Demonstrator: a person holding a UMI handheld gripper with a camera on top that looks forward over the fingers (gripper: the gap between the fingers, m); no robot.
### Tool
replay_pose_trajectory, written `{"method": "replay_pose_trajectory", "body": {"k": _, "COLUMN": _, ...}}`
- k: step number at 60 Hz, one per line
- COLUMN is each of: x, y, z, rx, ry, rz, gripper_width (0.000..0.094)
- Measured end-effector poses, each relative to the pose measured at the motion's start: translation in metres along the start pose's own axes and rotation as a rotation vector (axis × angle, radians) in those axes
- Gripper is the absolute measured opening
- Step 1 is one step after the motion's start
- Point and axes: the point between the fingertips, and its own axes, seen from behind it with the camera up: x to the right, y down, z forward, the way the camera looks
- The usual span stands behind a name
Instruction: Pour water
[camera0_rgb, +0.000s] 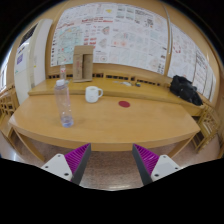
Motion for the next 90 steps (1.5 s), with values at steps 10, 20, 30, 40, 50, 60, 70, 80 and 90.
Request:
{"method": "replay_pose_trajectory", "body": {"k": 10, "x": -0.097, "y": -0.008, "z": 0.043, "rx": 0.013, "ry": -0.078, "rz": 0.033, "gripper_width": 0.0842}}
{"method": "replay_pose_trajectory", "body": {"k": 20, "x": -0.182, "y": -0.059, "z": 0.107, "rx": 0.11, "ry": -0.153, "rz": 0.054, "gripper_width": 0.0845}}
{"method": "replay_pose_trajectory", "body": {"k": 30, "x": -0.218, "y": -0.112, "z": 0.17, "rx": 0.207, "ry": -0.165, "rz": 0.047, "gripper_width": 0.0827}}
{"method": "replay_pose_trajectory", "body": {"k": 40, "x": -0.23, "y": -0.125, "z": 0.205, "rx": 0.255, "ry": -0.141, "rz": 0.02, "gripper_width": 0.0519}}
{"method": "replay_pose_trajectory", "body": {"k": 50, "x": -0.229, "y": -0.134, "z": 0.207, "rx": 0.317, "ry": -0.13, "rz": 0.016, "gripper_width": 0.0398}}
{"method": "replay_pose_trajectory", "body": {"k": 60, "x": -0.238, "y": -0.138, "z": 0.206, "rx": 0.313, "ry": -0.166, "rz": -0.029, "gripper_width": 0.0296}}
{"method": "replay_pose_trajectory", "body": {"k": 70, "x": -0.267, "y": -0.17, "z": 0.185, "rx": 0.341, "ry": -0.273, "rz": -0.037, "gripper_width": 0.0296}}
{"method": "replay_pose_trajectory", "body": {"k": 80, "x": -0.299, "y": -0.258, "z": 0.163, "rx": 0.427, "ry": -0.445, "rz": 0.121, "gripper_width": 0.0298}}
{"method": "replay_pose_trajectory", "body": {"k": 90, "x": -0.323, "y": -0.356, "z": 0.151, "rx": 0.44, "ry": -0.786, "rz": 0.568, "gripper_width": 0.0295}}
